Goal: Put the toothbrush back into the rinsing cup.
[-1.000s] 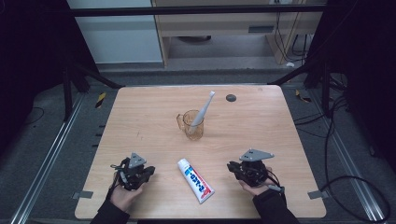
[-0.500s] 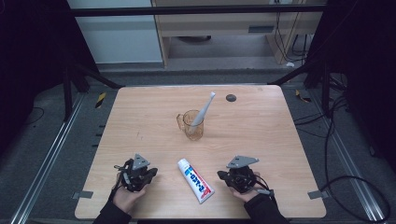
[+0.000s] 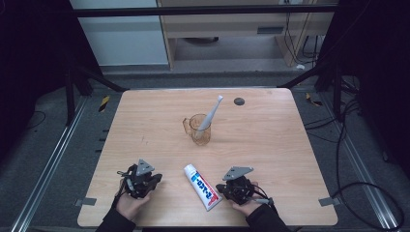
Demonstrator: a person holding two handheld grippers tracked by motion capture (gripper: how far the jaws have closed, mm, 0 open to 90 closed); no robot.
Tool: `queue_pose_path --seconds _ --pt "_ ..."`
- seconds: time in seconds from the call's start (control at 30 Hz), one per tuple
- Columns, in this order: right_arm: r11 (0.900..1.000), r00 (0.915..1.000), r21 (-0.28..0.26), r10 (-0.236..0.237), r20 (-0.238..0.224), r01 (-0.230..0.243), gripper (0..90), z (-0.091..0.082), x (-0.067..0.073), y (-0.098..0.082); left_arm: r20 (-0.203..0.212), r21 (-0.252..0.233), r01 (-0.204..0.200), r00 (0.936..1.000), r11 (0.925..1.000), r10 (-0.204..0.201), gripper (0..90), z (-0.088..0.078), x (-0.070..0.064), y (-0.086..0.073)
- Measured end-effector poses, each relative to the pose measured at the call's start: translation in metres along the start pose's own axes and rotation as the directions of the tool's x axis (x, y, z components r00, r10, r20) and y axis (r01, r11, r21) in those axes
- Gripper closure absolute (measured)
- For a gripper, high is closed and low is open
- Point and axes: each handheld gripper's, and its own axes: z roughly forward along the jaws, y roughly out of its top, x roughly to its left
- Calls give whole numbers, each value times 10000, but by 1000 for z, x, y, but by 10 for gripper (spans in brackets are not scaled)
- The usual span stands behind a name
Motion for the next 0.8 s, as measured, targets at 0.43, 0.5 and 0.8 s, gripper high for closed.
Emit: queue_pose_path --seconds 0.43,0.5,0.8 --pt "9998 10000 -178 12 -36 -12 900 -4 2 0 781 166 -514 9957 9985 500 895 -1 -17 2" --pt "9997 9999 -244 103 139 -99 900 -7 -1 -1 1043 241 -723 9921 9971 695 896 1 -25 3" --pt "9917 9896 -997 920 1104 -810 900 -35 -31 -4 2117 598 -1955 9608 9789 1789 896 15 -68 11"
